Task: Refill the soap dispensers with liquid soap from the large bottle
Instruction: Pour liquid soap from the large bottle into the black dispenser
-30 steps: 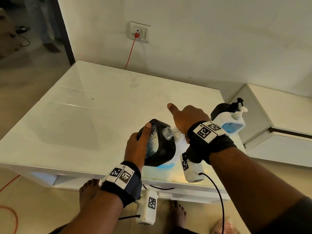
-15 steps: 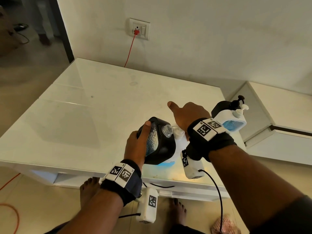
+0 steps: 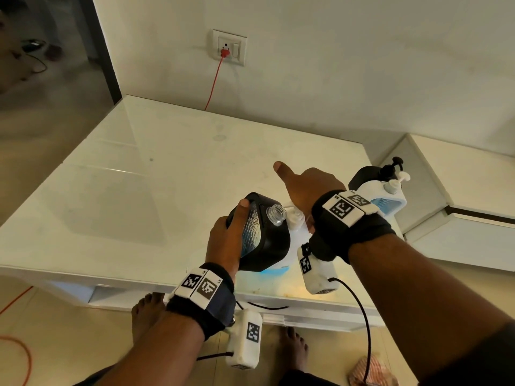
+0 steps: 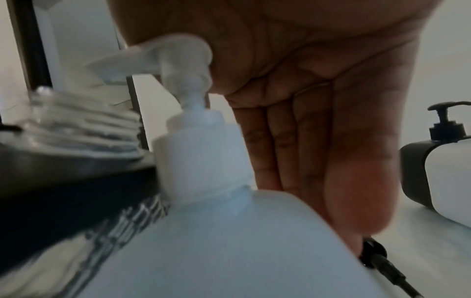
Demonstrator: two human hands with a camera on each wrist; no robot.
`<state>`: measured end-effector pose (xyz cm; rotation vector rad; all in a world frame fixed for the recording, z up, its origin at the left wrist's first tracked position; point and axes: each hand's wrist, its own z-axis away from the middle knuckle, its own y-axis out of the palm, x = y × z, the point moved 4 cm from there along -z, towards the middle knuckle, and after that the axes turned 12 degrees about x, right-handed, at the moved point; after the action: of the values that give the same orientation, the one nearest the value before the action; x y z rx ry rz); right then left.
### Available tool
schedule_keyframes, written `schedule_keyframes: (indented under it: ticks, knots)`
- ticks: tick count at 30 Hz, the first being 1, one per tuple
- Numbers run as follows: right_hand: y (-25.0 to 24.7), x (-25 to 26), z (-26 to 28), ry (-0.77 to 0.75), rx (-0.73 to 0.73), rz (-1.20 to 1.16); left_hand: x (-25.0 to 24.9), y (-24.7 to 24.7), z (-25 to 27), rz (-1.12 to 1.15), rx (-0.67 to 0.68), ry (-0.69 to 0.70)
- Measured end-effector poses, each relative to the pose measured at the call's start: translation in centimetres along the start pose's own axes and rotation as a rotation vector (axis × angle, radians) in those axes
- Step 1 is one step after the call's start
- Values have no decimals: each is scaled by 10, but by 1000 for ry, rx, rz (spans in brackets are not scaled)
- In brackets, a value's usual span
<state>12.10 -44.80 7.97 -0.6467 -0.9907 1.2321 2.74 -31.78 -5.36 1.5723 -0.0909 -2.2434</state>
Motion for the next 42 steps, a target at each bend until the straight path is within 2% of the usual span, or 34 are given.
schedule_keyframes:
  ticks: [8,14,17,28,36,42]
  knots:
    - [5,-5,-3,29,-89,39,3,-4,-2,-32,-28,3]
    - [0,1,-1,20,38,-1,2,-4,-2,-27,-12,3]
    - [-2,2,0,14,53,-21,-1,-2,-1,-32,-12,11]
    - [4,-5,1,34,-83,47,1,-2,1,-23,-19,-14]
    - [0,1,1,15,44,-27,2,-4,-1,-46,-24,-16]
    - [4,-5,-4,17,-55,-8,1,-5,1,-49,-37,-19]
